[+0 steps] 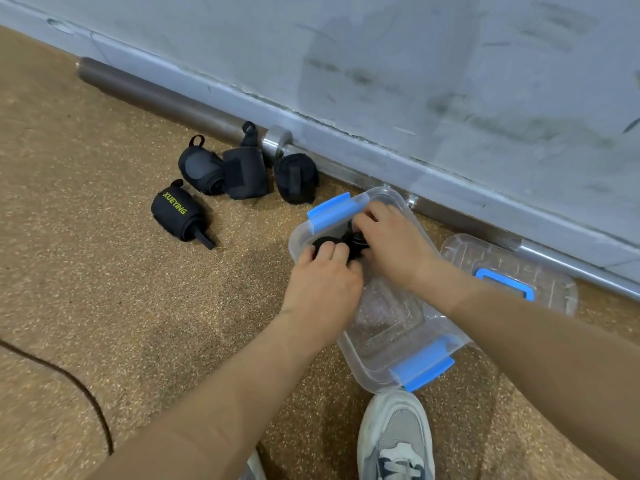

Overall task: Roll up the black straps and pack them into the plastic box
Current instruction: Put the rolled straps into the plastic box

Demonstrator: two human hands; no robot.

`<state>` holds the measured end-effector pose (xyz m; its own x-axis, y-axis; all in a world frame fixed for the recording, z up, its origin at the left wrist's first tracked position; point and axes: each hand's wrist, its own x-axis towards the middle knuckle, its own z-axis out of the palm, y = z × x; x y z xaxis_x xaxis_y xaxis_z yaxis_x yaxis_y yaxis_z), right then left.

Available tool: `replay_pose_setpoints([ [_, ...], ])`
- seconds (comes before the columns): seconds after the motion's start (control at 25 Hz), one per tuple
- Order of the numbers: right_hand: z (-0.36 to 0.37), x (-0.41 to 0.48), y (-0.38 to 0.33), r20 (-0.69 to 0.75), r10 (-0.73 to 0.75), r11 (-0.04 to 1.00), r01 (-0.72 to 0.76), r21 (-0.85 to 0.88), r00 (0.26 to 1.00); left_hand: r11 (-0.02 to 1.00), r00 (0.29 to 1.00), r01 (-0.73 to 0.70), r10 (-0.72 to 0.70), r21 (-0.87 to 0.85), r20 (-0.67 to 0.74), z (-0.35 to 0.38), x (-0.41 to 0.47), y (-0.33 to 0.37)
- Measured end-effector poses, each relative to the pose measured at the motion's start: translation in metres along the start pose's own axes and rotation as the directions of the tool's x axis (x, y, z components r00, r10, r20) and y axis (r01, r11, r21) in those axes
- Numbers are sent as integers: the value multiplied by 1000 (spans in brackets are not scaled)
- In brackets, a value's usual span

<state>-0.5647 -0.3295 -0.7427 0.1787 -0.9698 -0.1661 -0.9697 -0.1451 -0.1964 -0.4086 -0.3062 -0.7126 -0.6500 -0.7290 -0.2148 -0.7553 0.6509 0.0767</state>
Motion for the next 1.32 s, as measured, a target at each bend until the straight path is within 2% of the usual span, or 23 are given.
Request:
replay_pose_setpoints([
  [0.12,-21,-1,-3,70,3,1000,-4,15,998,996,997,-36,31,76,65,-1,3,-1],
  [0.24,-54,2,-12,194,7,999,-14,31,981,997,997,-82,82,-11,16,1,-2,-5],
  [0.36,-110,14,-30,304,3,997,-28,78,953,980,994,-105,95,-171,-61,-2,-9,-25],
  [0.44,-141,26,-47,388,-50,998,31,54,920,946,995,-39,7,-322,-100,-12,-13,-47],
  [0.52,-151,44,-72,419,-107,994,104,29,902,876,974,79,-170,-475,-151,-25,-17,-74],
  [0.64,-125,79,-108,345,-158,986,128,107,925,769,893,281,-429,-574,-137,-22,-24,-129],
  [0.68,-110,93,-116,310,-143,984,101,149,940,770,874,335,-470,-543,-127,-14,-28,-150],
  [0.76,-78,114,-117,244,-71,977,18,213,967,839,893,414,-450,-355,-24,7,-33,-185],
  [0.84,-52,130,-106,176,-4,981,-30,193,984,898,899,427,-409,-108,157,27,-35,-212],
  [0.88,-40,135,-100,161,14,989,-37,143,987,910,895,413,-402,-19,191,37,-32,-221],
  [0.96,-23,142,-96,197,10,1000,-13,16,980,911,897,403,-413,92,160,50,-27,-228],
  [1.08,-9,159,-105,255,-46,991,76,-109,966,870,878,464,-477,165,48,55,-22,-226],
  [1.24,-7,180,-111,163,-28,974,63,-217,986,818,868,470,-497,330,-3,53,-42,-229],
  [1.32,-9,185,-115,189,-52,968,96,-233,981,819,870,460,-493,344,12,58,-54,-234],
])
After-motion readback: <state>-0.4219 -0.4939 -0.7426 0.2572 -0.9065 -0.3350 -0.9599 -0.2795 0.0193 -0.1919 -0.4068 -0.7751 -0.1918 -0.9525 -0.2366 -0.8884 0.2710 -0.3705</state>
